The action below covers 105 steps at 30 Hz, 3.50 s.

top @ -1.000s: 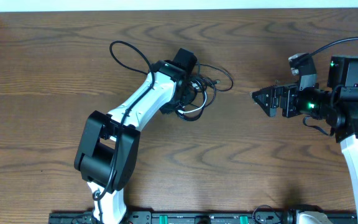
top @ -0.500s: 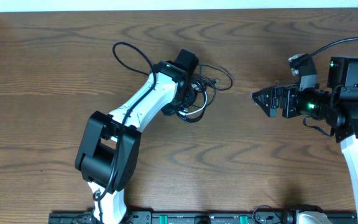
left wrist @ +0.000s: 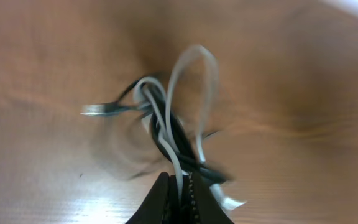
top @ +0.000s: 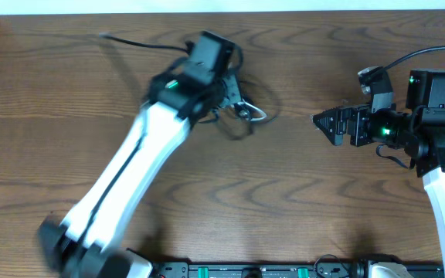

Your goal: Untangle cables

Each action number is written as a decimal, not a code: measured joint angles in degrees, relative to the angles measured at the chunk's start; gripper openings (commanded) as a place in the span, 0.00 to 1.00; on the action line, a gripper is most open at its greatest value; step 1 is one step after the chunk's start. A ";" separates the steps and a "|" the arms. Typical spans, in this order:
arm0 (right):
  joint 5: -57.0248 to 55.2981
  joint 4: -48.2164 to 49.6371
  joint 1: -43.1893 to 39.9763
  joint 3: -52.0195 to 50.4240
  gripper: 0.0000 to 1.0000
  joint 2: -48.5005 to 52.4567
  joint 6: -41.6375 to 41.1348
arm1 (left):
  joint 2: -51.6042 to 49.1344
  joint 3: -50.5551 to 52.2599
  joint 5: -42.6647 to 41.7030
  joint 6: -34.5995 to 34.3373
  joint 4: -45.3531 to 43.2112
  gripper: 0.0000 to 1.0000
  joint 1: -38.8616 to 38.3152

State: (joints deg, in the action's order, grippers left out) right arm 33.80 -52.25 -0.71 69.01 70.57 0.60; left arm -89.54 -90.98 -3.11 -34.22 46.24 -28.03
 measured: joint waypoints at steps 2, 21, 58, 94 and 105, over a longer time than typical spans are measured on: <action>0.02 0.02 0.02 0.00 0.99 0.00 0.00 | 5.29 -0.70 -0.94 0.68 -0.42 0.07 0.00; 5.79 13.33 6.64 0.00 0.88 0.00 -2.78 | 5.77 -0.96 -5.90 2.82 -3.69 0.07 0.00; 10.10 28.00 13.88 0.02 0.63 12.48 -28.72 | 3.61 -0.96 -12.92 7.74 -5.31 0.07 0.00; -4.13 35.21 18.71 0.02 0.48 13.05 -46.90 | 1.77 0.35 -10.05 2.91 -6.71 0.08 0.00; -5.18 40.33 21.44 0.02 0.47 15.76 -49.64 | 0.96 0.35 -10.05 2.32 -6.71 0.07 0.00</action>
State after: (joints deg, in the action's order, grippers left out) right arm 28.62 -11.92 20.73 69.04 86.32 -49.04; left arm -88.58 -90.63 -13.17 -31.90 39.53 -28.03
